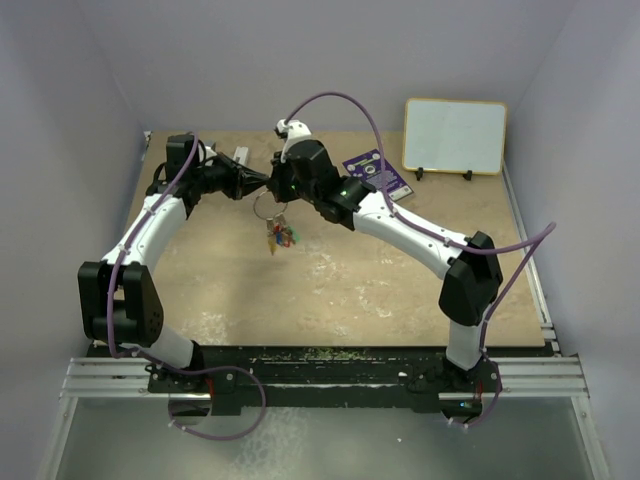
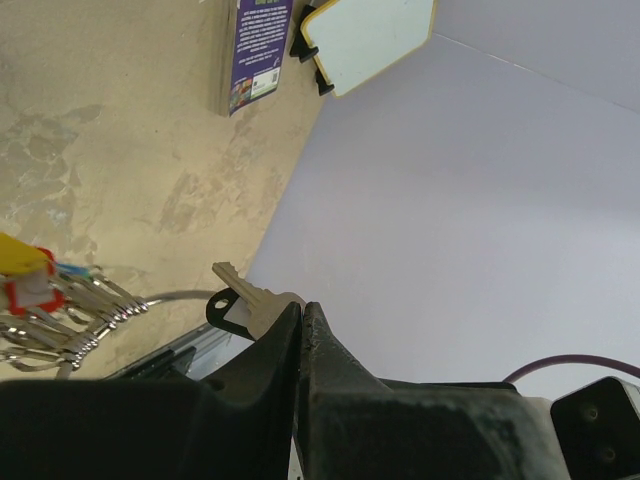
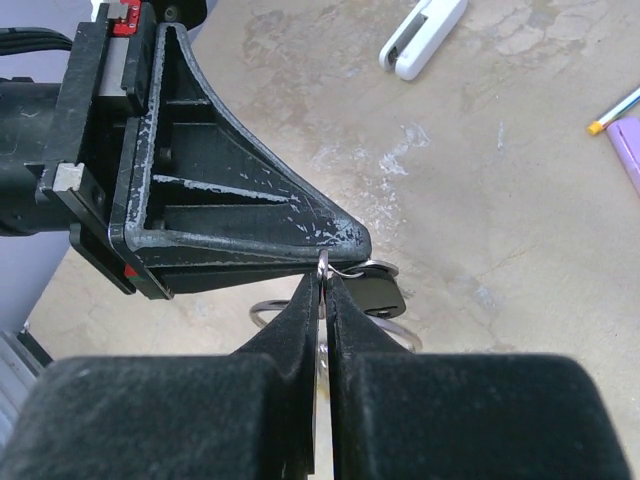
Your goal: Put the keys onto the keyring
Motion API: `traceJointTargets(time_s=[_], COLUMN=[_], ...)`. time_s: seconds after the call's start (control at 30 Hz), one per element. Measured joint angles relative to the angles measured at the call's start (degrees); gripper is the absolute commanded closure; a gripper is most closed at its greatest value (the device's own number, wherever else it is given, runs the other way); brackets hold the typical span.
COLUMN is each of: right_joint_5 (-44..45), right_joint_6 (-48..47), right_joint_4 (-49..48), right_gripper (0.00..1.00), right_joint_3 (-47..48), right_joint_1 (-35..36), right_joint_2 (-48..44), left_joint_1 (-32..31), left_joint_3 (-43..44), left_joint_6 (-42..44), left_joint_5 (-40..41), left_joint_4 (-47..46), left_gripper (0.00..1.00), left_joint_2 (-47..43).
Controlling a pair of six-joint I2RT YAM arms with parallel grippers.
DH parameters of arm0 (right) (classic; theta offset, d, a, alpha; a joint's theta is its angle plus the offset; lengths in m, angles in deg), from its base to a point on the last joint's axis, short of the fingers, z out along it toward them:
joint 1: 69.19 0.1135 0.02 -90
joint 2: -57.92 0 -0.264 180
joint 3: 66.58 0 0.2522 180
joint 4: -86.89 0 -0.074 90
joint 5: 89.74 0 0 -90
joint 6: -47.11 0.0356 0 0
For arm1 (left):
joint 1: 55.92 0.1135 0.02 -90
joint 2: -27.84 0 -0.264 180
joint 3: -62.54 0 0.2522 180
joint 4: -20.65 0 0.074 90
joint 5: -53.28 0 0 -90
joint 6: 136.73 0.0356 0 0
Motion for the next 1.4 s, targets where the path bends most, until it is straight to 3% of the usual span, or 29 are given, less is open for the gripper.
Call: traceJointTargets(time_s=[1.4], right_joint_5=[0.9], right_joint_6=[2.6], right_joint_4=[-0.2], right_gripper=[1.0], right_joint_3=[-1.2], right_joint_1=[-1.1], right_joint_2=[-0.2], left_joint_1=[-0.7], left_joint_3=[0.5], left_joint_6=[-2.1], left_joint_5=[-0.1], left_joint_4=[1.4], left_gripper=[0.96], left_joint_2=[0.0])
